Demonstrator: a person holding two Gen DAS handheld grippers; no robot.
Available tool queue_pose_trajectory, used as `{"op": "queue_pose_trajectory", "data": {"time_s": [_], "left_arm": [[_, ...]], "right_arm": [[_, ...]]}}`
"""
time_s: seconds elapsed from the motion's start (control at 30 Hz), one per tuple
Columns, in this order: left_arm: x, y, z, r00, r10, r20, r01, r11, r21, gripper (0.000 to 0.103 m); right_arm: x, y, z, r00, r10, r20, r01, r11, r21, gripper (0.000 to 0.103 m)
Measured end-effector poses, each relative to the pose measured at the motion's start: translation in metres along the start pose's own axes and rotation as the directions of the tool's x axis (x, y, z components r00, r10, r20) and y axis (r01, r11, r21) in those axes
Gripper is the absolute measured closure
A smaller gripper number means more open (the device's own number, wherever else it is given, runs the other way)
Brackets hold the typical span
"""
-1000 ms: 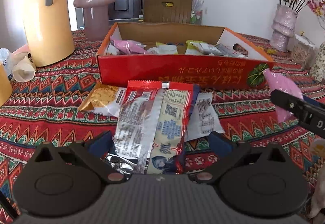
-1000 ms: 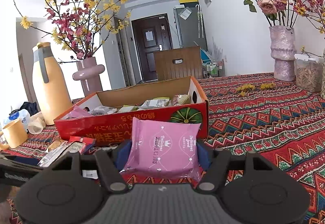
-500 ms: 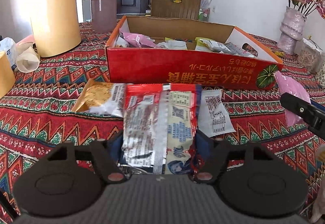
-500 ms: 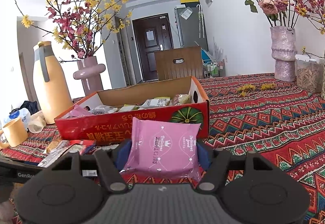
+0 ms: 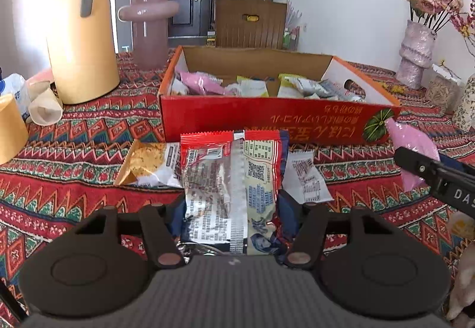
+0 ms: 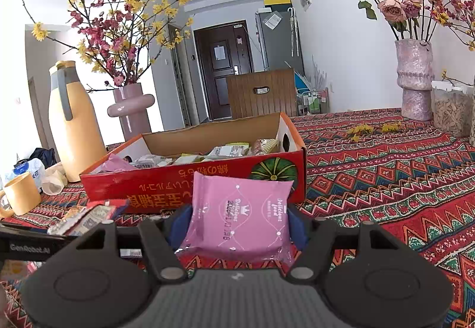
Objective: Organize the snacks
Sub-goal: 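Carry both packets into the cardboard box and open both tools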
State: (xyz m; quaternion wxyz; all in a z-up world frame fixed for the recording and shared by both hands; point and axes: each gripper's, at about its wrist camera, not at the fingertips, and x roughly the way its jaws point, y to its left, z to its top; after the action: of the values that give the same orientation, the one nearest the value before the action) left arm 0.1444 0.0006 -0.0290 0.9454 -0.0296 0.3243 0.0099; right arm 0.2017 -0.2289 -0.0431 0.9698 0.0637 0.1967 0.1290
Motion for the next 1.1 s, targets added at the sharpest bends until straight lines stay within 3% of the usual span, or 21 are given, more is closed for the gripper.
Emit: {"op": "queue_pose_trajectory", "data": {"time_s": [0.57, 0.83, 1.1], "left_arm": [[-0.035, 0.002, 0.03, 0.993, -0.01, 0.117, 0.009, 1.0, 0.014, 0.042], [-0.042, -0.003, 0.061, 0.983, -0.009, 0.185, 0.005, 1.0, 0.025, 0.042], [-0.039, -0.004, 0.103, 0.967, 0.005, 0.253, -0.011, 1.0, 0.019, 0.042]], "right_arm": [[-0.012, 0.008, 0.01, 0.999, 0.007, 0.031, -0.006, 0.999, -0.034, 0.037], [-0.022, 0.019, 0.042, 0.993, 0.017, 0.113, -0.008, 0.997, -0.077, 0.037], [-0.003, 0.031, 0.083, 0.985, 0.022, 0.169, -0.002, 0.993, -0.118, 0.037]]}}
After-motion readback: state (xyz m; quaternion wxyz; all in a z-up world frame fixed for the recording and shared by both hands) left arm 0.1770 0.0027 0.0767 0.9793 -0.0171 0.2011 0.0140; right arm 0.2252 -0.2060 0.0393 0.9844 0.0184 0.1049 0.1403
